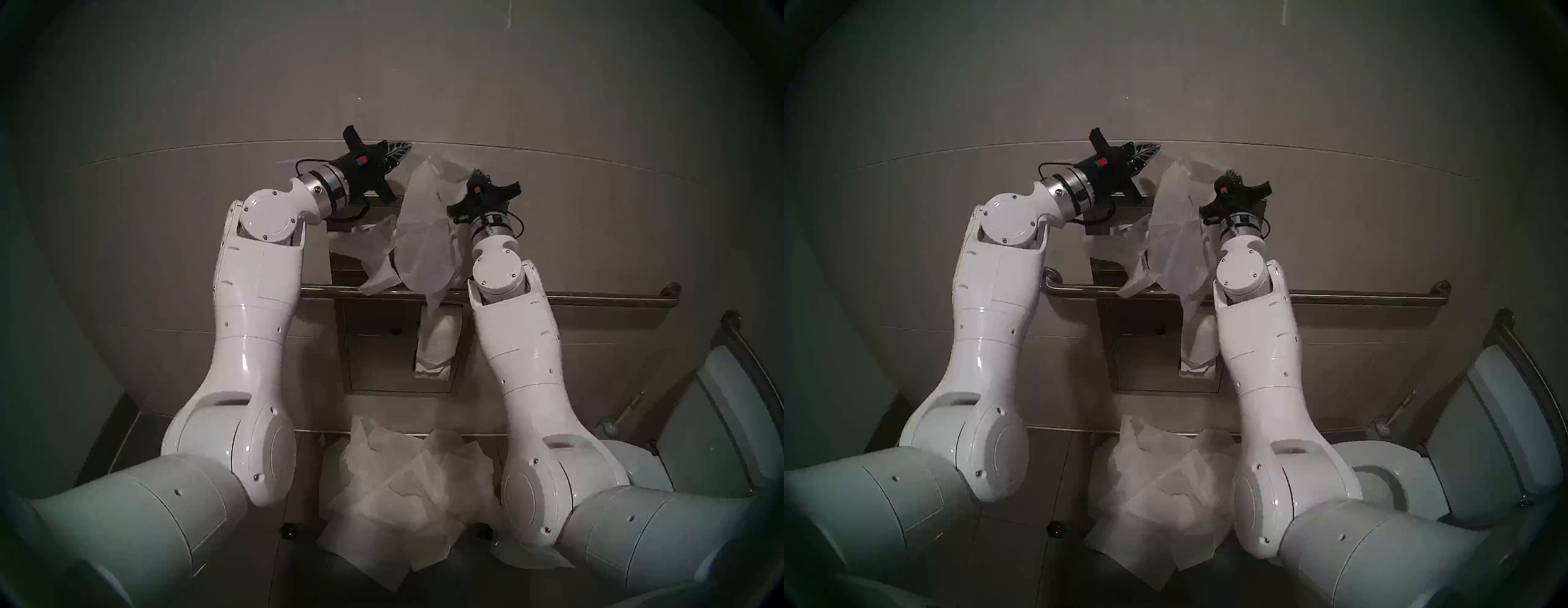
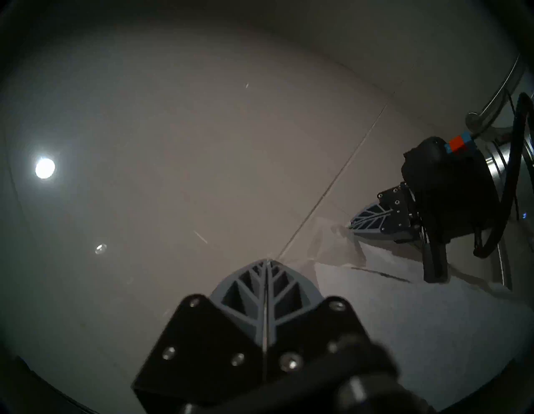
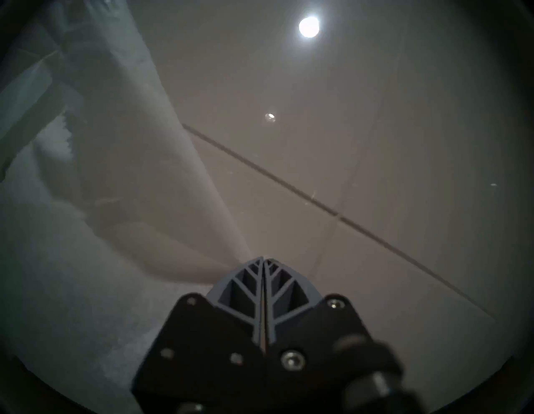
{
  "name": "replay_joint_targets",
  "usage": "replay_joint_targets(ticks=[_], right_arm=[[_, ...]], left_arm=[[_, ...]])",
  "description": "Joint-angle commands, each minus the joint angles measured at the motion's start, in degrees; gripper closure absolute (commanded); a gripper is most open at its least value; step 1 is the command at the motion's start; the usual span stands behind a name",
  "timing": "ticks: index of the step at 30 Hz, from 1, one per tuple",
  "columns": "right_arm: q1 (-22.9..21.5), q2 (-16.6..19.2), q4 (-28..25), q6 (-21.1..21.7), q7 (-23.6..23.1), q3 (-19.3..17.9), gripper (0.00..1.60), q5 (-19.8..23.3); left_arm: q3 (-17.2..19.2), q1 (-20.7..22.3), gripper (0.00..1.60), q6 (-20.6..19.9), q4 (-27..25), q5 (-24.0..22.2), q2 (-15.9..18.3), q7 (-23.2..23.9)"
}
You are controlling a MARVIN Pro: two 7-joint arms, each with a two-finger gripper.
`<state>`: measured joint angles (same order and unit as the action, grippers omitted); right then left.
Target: Take out a toilet seat cover
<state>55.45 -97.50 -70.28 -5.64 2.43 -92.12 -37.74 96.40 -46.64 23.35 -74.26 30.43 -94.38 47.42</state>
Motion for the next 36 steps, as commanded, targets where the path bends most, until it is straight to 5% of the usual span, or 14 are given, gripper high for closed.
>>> replay_joint_targets(ticks=[1,13,36], right_arm=[[0.98,-1.46,-5.09,1.77,-1.29,1.15,1.6,-0.09],[3.34,-2.66,-6.43,3.71,-2.3,2.33,1.6,-0.14],[3.65,-3.44,-4.52,3.04,-1.85,2.23,1.6,0.7]], left_arm=[[0.66,-2.28,1.6,-3.51,-6.25,-0.06,-1.14,0.14],[-0.83,-9.18,1.6,-11.12,-14.87,1.68,-3.74,2.36],[-1.46,-9.75,1.6,-13.25,-16.08,2.86,-4.22,1.99]])
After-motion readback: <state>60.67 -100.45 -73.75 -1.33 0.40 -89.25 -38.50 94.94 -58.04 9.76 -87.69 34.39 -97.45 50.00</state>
